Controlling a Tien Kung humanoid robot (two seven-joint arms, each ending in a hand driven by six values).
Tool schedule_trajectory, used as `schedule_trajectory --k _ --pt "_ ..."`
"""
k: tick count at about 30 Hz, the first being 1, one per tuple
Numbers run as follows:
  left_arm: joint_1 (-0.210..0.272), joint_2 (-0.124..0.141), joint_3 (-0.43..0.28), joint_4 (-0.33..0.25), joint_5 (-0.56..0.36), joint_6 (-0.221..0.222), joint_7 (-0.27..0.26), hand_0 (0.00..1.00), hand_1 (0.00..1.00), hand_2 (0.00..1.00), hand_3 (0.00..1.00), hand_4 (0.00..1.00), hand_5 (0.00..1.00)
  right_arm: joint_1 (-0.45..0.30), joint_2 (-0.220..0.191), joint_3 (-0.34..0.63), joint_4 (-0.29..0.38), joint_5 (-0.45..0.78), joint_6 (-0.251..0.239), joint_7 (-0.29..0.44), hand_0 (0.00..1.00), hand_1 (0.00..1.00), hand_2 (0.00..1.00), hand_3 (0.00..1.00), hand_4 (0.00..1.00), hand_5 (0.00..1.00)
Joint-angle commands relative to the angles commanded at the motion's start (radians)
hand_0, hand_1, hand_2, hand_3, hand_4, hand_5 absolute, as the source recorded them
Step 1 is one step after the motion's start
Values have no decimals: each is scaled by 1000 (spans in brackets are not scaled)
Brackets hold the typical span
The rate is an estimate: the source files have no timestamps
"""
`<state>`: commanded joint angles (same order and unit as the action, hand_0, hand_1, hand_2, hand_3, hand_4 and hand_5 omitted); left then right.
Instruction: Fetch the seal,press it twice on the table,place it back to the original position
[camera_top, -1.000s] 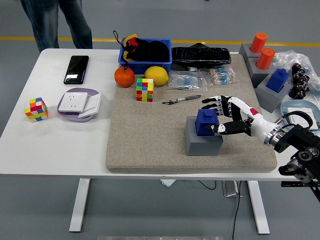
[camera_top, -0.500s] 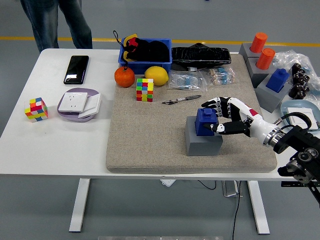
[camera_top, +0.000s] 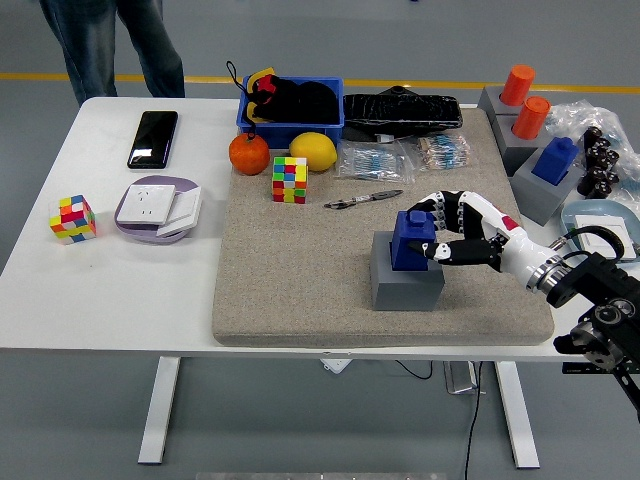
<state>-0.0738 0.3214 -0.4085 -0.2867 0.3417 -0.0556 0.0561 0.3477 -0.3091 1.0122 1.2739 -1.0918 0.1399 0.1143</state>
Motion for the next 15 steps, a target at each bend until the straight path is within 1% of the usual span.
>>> schedule_trajectory --k 8,13,15 --pt "1 1 3 0 -1 -1 0 786 745 746 776 791 485 0 -7 18 32 -4 -3 -1 593 485 475 457 771 2" --pt "0 4 5 -1 -1 -1 1 786 745 747 776 792 486 4 -24 41 74 -15 1 -10 592 484 473 460 775 2" --pt "0 5 6 -1 -1 -1 1 787 745 746 775 792 486 7 -39 53 99 -20 3 -13 593 486 473 461 780 2"
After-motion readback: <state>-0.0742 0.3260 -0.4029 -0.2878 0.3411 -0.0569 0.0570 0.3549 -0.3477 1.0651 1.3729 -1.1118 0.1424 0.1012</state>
